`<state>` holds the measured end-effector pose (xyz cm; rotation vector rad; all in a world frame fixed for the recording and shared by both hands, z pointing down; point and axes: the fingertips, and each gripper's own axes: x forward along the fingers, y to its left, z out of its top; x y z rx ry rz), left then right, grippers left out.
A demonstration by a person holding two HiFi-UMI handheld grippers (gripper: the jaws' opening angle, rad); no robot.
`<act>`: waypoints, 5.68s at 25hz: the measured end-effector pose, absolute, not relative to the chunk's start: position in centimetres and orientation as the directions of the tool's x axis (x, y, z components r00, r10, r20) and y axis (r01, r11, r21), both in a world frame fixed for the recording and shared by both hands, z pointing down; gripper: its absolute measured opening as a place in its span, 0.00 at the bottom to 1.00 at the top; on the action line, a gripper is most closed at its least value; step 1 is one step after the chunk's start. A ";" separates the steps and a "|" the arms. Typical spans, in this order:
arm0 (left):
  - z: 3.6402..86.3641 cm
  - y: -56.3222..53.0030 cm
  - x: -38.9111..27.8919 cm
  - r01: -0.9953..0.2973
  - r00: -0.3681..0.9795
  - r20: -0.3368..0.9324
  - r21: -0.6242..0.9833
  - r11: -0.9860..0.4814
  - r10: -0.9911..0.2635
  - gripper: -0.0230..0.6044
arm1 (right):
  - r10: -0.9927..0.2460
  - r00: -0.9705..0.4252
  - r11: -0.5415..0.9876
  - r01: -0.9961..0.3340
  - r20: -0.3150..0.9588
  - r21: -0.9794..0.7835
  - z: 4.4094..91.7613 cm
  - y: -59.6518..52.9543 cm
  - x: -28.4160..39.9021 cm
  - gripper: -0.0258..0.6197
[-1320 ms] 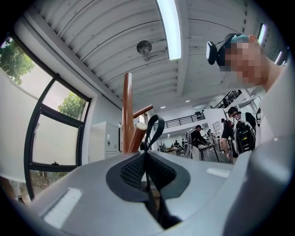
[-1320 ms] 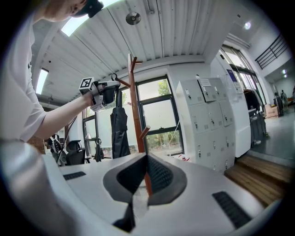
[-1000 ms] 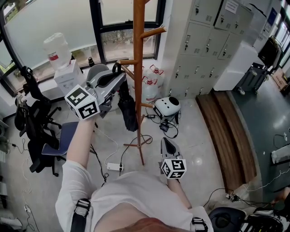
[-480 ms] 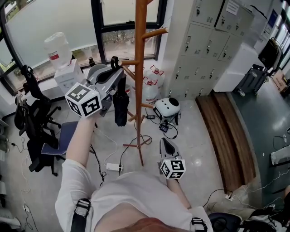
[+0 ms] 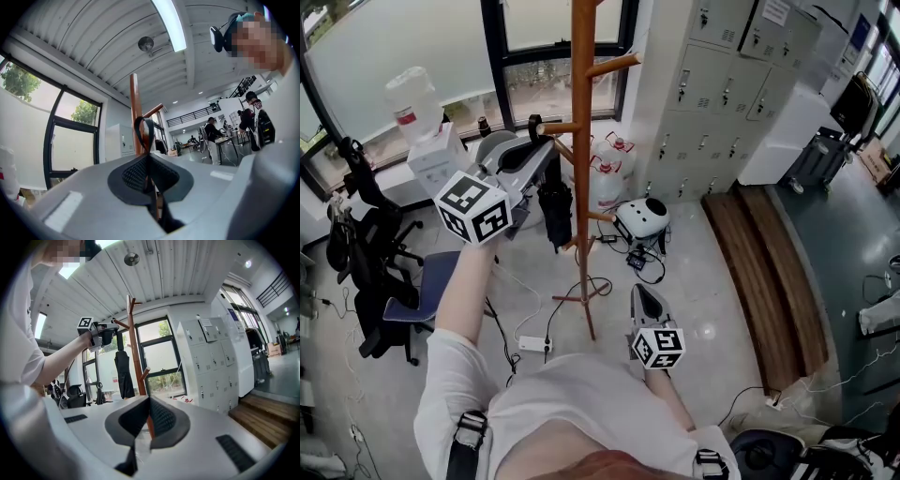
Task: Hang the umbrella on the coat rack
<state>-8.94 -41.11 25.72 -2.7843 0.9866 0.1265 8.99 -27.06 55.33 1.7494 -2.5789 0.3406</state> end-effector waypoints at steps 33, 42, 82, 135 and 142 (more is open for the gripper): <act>25.8 -39.9 -6.7 -0.597 0.756 0.036 -0.371 -0.712 -0.653 0.05 | -0.916 -0.383 0.353 -0.911 0.117 -0.213 55.4 -26.8 10.2 0.05; 25.1 -39.5 -7.1 -0.595 0.745 0.053 -0.396 -0.699 -0.665 0.05 | -0.910 -0.398 0.368 -0.903 0.113 -0.220 55.4 -27.0 9.7 0.05; 28.9 -43.0 -7.8 -0.700 0.706 0.001 -0.155 -0.697 -0.709 0.05 | -0.909 -0.397 0.361 -0.901 0.123 -0.239 55.7 -26.6 10.3 0.05; 51.3 -26.7 -11.6 -0.879 0.469 -0.083 0.055 -0.474 -0.879 0.05 | -0.902 -0.417 0.399 -0.904 0.111 -0.152 52.9 -26.5 9.9 0.05; 52.1 -27.8 -12.2 -0.875 0.476 -0.055 0.065 -0.479 -0.878 0.05 | -0.904 -0.411 0.399 -0.910 0.120 -0.112 52.2 -26.8 9.6 0.05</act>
